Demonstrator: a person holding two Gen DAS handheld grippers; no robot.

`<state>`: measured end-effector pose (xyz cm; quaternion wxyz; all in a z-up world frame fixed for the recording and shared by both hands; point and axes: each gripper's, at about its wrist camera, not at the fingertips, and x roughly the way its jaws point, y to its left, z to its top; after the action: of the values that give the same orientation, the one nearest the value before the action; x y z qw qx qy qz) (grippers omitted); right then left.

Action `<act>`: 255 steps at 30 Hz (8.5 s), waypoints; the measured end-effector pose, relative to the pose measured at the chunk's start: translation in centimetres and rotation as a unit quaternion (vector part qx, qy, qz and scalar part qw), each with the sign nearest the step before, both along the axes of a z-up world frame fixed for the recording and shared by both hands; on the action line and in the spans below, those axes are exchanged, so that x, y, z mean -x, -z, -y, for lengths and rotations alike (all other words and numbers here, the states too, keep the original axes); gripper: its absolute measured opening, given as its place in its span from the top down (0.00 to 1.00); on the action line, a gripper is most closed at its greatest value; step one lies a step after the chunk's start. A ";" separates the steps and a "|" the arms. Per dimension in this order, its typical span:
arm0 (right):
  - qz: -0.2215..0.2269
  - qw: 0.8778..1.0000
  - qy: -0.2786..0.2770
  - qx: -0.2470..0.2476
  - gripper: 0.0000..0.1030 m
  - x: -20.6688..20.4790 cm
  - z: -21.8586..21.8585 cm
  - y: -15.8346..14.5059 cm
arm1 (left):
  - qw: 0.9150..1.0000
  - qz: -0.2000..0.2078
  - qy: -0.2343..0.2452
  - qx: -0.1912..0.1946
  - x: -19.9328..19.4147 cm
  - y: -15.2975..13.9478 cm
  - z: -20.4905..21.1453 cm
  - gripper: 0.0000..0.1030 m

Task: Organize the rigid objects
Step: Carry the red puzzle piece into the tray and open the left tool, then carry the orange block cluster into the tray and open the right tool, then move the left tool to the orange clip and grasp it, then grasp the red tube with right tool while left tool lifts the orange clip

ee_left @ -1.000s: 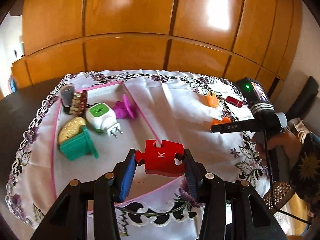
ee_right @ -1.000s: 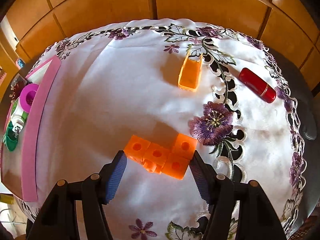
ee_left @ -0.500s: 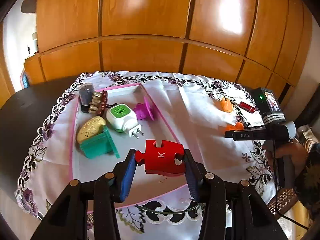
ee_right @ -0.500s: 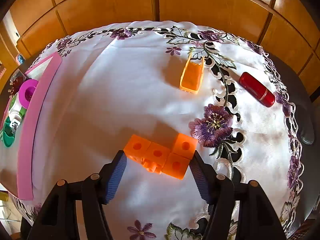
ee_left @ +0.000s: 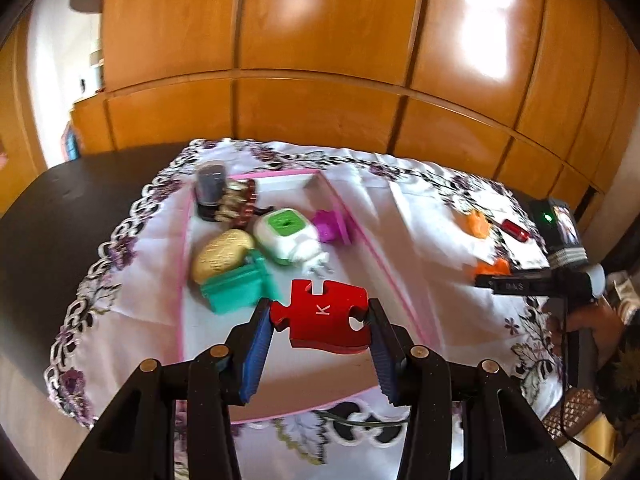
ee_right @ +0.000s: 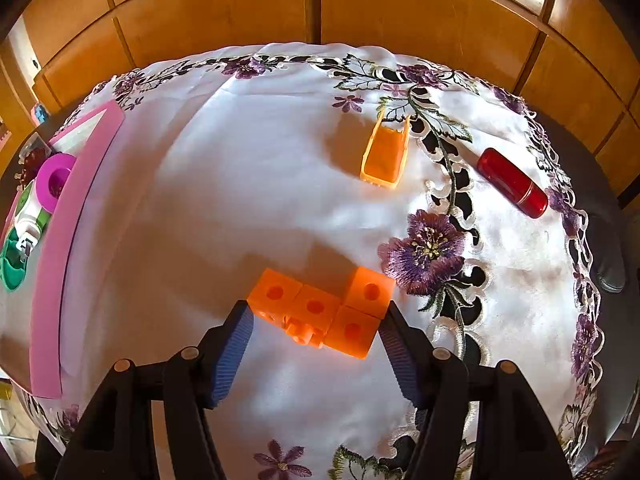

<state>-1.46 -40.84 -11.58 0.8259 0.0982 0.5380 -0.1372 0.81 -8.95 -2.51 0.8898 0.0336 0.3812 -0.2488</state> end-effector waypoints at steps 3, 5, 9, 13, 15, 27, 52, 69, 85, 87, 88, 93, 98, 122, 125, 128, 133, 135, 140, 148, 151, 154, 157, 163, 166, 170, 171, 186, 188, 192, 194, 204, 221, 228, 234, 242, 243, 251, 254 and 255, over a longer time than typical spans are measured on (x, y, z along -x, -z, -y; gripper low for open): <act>0.000 1.000 0.000 0.002 0.37 0.0 0.0 0.0 | 1.000 -0.003 -0.027 0.005 -0.7 0.0 -2.2 0.55; 0.001 1.000 0.000 0.003 0.37 0.0 -0.1 0.0 | 0.999 -0.005 -0.047 0.007 -1.1 0.0 -3.9 0.55; 0.001 1.000 0.000 0.005 0.37 0.0 -0.1 0.0 | 0.996 -0.012 -0.085 0.013 -1.5 0.2 -7.2 0.55; 0.002 1.000 0.001 0.005 0.37 0.0 -0.1 0.0 | 0.995 -0.027 -0.098 0.015 -1.3 1.0 -8.9 0.55; 0.002 1.000 0.001 0.005 0.37 0.0 -0.1 0.0 | 0.995 -0.038 -0.093 0.013 -1.0 1.7 -8.9 0.55; 0.004 1.000 0.004 0.003 0.37 0.0 -0.1 0.0 | 0.997 -0.063 -0.040 0.000 -3.1 3.2 -3.8 0.55; 0.008 1.000 0.010 0.003 0.37 0.2 -0.2 0.0 | 0.997 -0.028 -0.048 -0.054 -3.8 4.8 -2.8 0.36; 0.008 1.000 0.014 0.009 0.37 0.2 -0.4 0.0 | 0.995 -0.020 -0.091 -0.037 -2.1 2.9 -5.5 0.36; 0.008 1.000 0.006 0.011 0.37 1.1 -2.5 -0.7 | 0.995 -0.020 -0.099 -0.025 -1.7 2.5 -6.4 0.36; 0.014 1.000 0.004 0.009 0.37 1.3 -2.9 -1.0 | 0.995 -0.020 -0.100 -0.025 -1.7 2.5 -6.5 0.36; 0.017 1.000 0.003 0.008 0.37 1.3 -3.1 -1.3 | 0.994 -0.020 -0.100 -0.025 -1.7 2.5 -6.5 0.36; 0.052 0.998 -0.023 -0.003 0.37 1.4 -4.9 -3.7 | 0.994 -0.024 -0.103 -0.024 -1.8 2.8 -6.7 0.36; 0.092 0.993 -0.078 -0.016 0.37 0.9 -8.3 -6.4 | 0.994 -0.025 -0.107 -0.023 -1.9 2.8 -6.9 0.36; 0.037 0.959 -0.272 -0.063 0.37 -2.6 -24.8 -1.4 | 0.989 -0.039 -0.139 -0.026 -2.9 3.9 -8.7 0.36; 0.044 0.961 -0.266 -0.063 0.36 -2.7 -24.7 -1.4 | 0.989 -0.042 -0.140 -0.029 -3.0 4.1 -8.7 0.36; 0.043 0.960 -0.270 -0.060 0.35 -2.7 -24.8 -1.3 | 0.989 -0.045 -0.139 -0.030 -3.0 4.3 -8.7 0.36; 0.045 0.961 -0.261 -0.080 0.34 -2.9 -24.5 -1.3 | 0.989 -0.042 -0.141 -0.031 -3.0 4.2 -8.7 0.36; 0.042 0.961 -0.260 -0.086 0.34 -3.0 -24.6 -1.3 | 0.989 -0.042 -0.142 -0.031 -3.0 4.1 -8.7 0.36; 0.042 0.962 -0.256 -0.090 0.34 -2.6 -24.4 -1.6 | 0.989 -0.033 -0.140 -0.033 -2.7 3.7 -8.6 0.36; 0.067 0.964 -0.242 -0.082 0.34 -1.8 -23.7 -3.2 | 0.990 -0.025 -0.132 -0.035 -2.4 3.3 -8.2 0.36; 0.078 0.966 -0.234 -0.079 0.34 -1.6 -23.2 -4.0 | 0.991 -0.020 -0.127 -0.037 -2.1 3.0 -8.0 0.36; 0.091 0.967 -0.226 -0.076 0.34 -1.3 -22.3 -5.0 | 0.992 -0.015 -0.123 -0.038 -2.0 2.7 -7.8 0.36; 0.105 0.968 -0.216 -0.068 0.34 -1.0 -21.1 -6.2 | 0.992 -0.013 -0.118 -0.039 -1.8 2.4 -7.4 0.36; 0.126 0.975 -0.176 -0.052 0.34 -0.9 -17.2 -8.0 | 0.994 -0.006 -0.103 -0.044 -1.4 2.0 -6.5 0.36; 0.129 0.980 -0.149 -0.041 0.34 -0.8 -14.7 -8.4 | 0.994 -0.004 -0.097 -0.047 -1.3 1.8 -5.9 0.36; 0.131 0.985 -0.107 -0.023 0.34 -0.7 -10.8 -9.0 | 0.995 0.001 -0.085 -0.051 -1.2 1.4 -5.1 0.36; 0.132 0.986 -0.099 -0.019 0.34 -0.7 -10.0 -9.2 | 0.995 0.003 -0.082 -0.053 -1.2 1.3 -4.8 0.36; 0.126 0.979 0.140 0.082 0.34 2.8 9.3 -7.6 | 0.997 0.030 -0.022 -0.073 -1.4 -0.7 0.8 0.36; 0.121 0.971 0.199 0.044 0.34 3.8 12.0 -6.6 | 0.996 0.031 -0.010 -0.079 -1.4 -0.7 1.9 0.36; 0.148 0.946 0.287 -0.007 0.34 6.4 15.6 -6.5 | 0.996 0.025 0.013 -0.084 -1.7 -0.4 4.4 0.36; 0.148 0.940 0.306 -0.035 0.34 6.9 16.5 -6.1 | 0.995 0.021 0.035 -0.088 -1.6 -0.2 6.2 0.36; 0.154 0.932 0.318 -0.076 0.34 7.6 17.0 -5.7 | 0.987 -0.018 0.142 -0.078 -1.9 0.0 16.4 0.36; 0.173 0.919 0.322 -0.146 0.34 7.8 17.9 -5.0 | 0.970 -0.069 0.222 -0.074 -5.8 4.2 33.5 0.36; 0.178 0.918 0.314 -0.163 0.34 7.6 17.9 -4.8 | 0.968 -0.078 0.226 -0.076 -7.7 6.1 38.3 0.36; 0.171 0.923 0.305 -0.163 0.34 7.1 17.7 -4.7 | 0.966 -0.072 0.226 -0.106 -8.5 8.6 40.5 0.74; 0.165 0.919 0.319 -0.163 0.34 7.5 18.1 -4.4 | 0.969 -0.077 0.211 -0.102 -6.4 8.0 36.0 0.75; 0.164 0.918 0.323 -0.162 0.34 7.6 18.2 -4.3 | 0.970 -0.073 0.210 -0.102 -5.8 7.9 35.1 0.75; 0.137 0.923 0.322 -0.157 0.34 7.2 18.0 -3.6 | 0.975 -0.020 0.192 -0.111 -0.5 8.7 26.5 0.74; 0.118 0.932 0.307 -0.149 0.34 6.4 17.5 -3.3 | 0.976 -0.009 0.196 -0.096 0.1 9.0 25.3 0.74; 0.112 0.935 0.301 -0.148 0.34 6.2 17.3 -3.1 | 0.976 -0.009 0.196 -0.094 0.0 9.1 25.3 0.74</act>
<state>-7.63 -58.14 -8.43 0.7768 0.3913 0.4013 -0.2870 0.80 -34.22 -11.60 0.8131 0.1885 0.3970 -0.3818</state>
